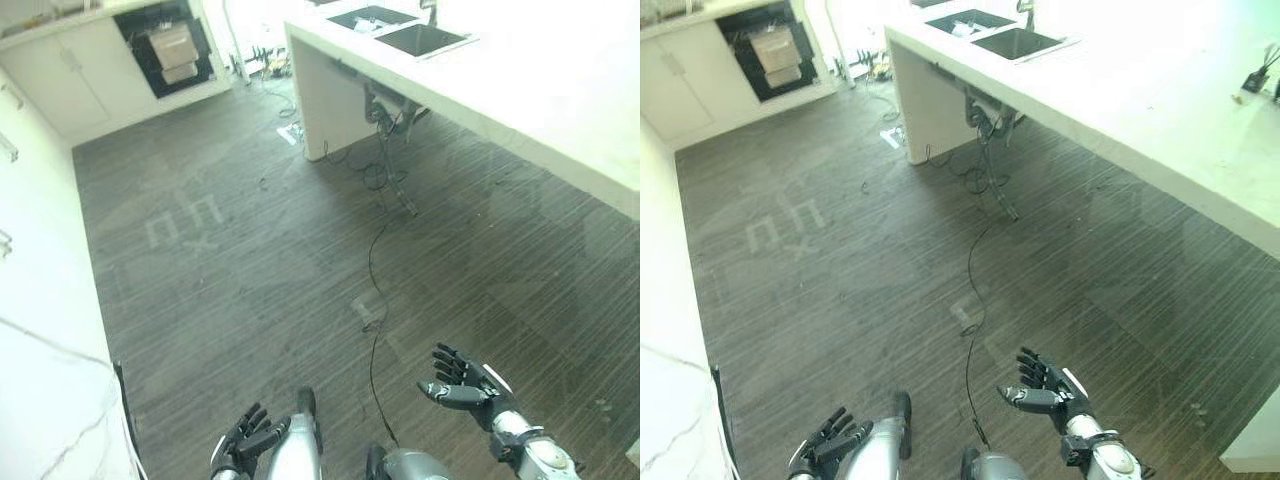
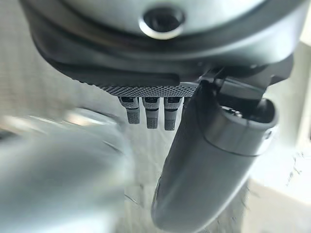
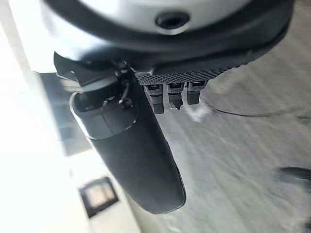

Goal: Place the dishes in the dishwasher.

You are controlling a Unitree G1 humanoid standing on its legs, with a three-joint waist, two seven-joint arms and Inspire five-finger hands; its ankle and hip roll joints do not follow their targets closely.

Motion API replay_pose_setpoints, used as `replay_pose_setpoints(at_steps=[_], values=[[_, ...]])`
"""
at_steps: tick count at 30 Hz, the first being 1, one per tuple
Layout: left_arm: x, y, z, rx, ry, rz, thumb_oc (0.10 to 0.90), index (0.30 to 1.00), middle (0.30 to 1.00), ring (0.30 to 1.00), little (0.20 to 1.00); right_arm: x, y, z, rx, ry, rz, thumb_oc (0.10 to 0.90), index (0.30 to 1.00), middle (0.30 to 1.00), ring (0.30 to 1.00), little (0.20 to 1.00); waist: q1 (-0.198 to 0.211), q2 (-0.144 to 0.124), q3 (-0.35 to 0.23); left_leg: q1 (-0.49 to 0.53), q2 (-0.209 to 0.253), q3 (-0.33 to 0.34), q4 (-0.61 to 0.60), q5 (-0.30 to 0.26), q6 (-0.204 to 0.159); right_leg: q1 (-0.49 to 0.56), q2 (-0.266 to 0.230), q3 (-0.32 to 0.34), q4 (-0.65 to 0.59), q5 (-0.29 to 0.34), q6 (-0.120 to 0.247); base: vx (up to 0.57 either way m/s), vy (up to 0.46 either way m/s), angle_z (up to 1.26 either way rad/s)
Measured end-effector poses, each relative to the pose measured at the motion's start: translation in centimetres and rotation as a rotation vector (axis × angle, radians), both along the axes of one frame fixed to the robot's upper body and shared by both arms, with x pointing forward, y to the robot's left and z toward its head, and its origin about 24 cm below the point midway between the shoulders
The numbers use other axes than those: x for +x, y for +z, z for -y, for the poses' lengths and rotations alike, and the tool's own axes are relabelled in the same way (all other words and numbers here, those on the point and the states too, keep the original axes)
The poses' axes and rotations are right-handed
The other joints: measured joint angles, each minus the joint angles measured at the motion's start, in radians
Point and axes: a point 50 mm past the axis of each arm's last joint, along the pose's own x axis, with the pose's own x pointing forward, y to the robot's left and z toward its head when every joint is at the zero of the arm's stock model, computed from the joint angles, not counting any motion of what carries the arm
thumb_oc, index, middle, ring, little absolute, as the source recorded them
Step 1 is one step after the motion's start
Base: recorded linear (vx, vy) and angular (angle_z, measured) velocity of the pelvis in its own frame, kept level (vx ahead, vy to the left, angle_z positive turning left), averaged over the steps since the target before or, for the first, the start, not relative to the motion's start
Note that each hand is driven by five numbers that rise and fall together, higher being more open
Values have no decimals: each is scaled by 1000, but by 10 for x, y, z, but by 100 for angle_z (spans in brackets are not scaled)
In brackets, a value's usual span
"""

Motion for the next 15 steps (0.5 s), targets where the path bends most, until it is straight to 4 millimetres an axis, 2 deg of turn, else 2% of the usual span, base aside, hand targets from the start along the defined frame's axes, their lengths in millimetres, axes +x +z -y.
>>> replay_pose_setpoints(at_steps=[1,2,4,5,7,8,9,10,11,12,13,14,15], values=[[7,4,-3,14,-16,24,800,900,900,900,900,1,2,-2,2,6,8,800,900,900,900,900,2,-12,-22,6,-26,-2,-1,8,27,-5,-17,1,11,-21,12,250,186,6],[16,9,-6,37,-38,48,800,900,900,900,900,2,2,-5,8,15,12,800,900,900,900,900,5,-29,-35,1,-40,0,7,8,35,0,-32,2,12,-35,27,204,144,10],[30,17,-10,66,-69,94,800,900,900,900,900,4,1,-11,21,25,16,800,900,900,900,900,6,-51,-74,14,-84,-11,-8,47,76,22,-63,-2,7,-42,63,274,189,19],[34,21,-12,88,-102,106,800,900,900,900,900,4,-1,-18,38,30,13,800,900,900,900,900,6,-85,-100,42,-117,-17,-27,52,113,49,-93,-6,-13,-44,95,283,192,22],[47,28,-12,121,-157,134,800,900,900,900,900,9,-2,-32,80,39,28,800,900,900,900,900,5,-93,-112,71,-127,-25,-20,28,147,67,-114,-50,4,30,186,239,208,21],[52,31,-14,137,-173,148,800,900,900,900,900,12,0,-40,104,50,45,800,900,900,900,900,5,-96,-115,73,-130,-27,0,12,154,60,-124,-62,45,58,195,248,292,8],[58,35,-17,154,-183,163,800,900,900,900,900,18,3,-49,134,61,69,800,900,900,900,900,10,-98,-115,80,-140,-18,23,-20,167,12,-147,-63,160,79,211,253,311,-4],[60,37,-19,164,-191,159,800,900,900,900,900,23,4,-57,167,65,87,800,900,900,900,900,7,-94,-112,83,-166,-5,78,-85,199,-75,-190,-62,353,118,220,215,227,-27],[60,36,-19,169,-201,149,800,900,900,900,900,30,6,-64,188,81,101,800,900,900,900,900,1,-81,-105,101,-171,12,92,-122,224,-197,-245,-49,590,241,200,213,96,-27],[54,30,-15,163,-221,103,800,900,900,900,900,34,6,-70,197,102,99,800,900,900,900,900,-10,-57,-112,125,-185,30,100,-141,241,-345,-294,-39,761,304,179,289,-33,-26],[49,27,-11,167,-257,85,800,900,900,900,900,31,1,-75,197,121,71,800,900,900,900,900,-13,-33,-121,142,-189,38,77,-148,236,-416,-290,-50,732,253,167,327,-77,2],[46,27,-8,163,-278,84,800,900,900,900,900,27,-5,-79,193,144,38,800,900,900,900,900,-25,-16,-123,171,-195,25,42,-149,226,-434,-270,-101,587,192,154,325,-109,17],[46,28,-4,155,-300,83,800,900,900,900,900,21,-8,-78,191,151,9,800,900,900,900,900,-21,-8,-123,194,-201,12,3,-146,212,-399,-220,-168,335,155,168,290,-100,37]])
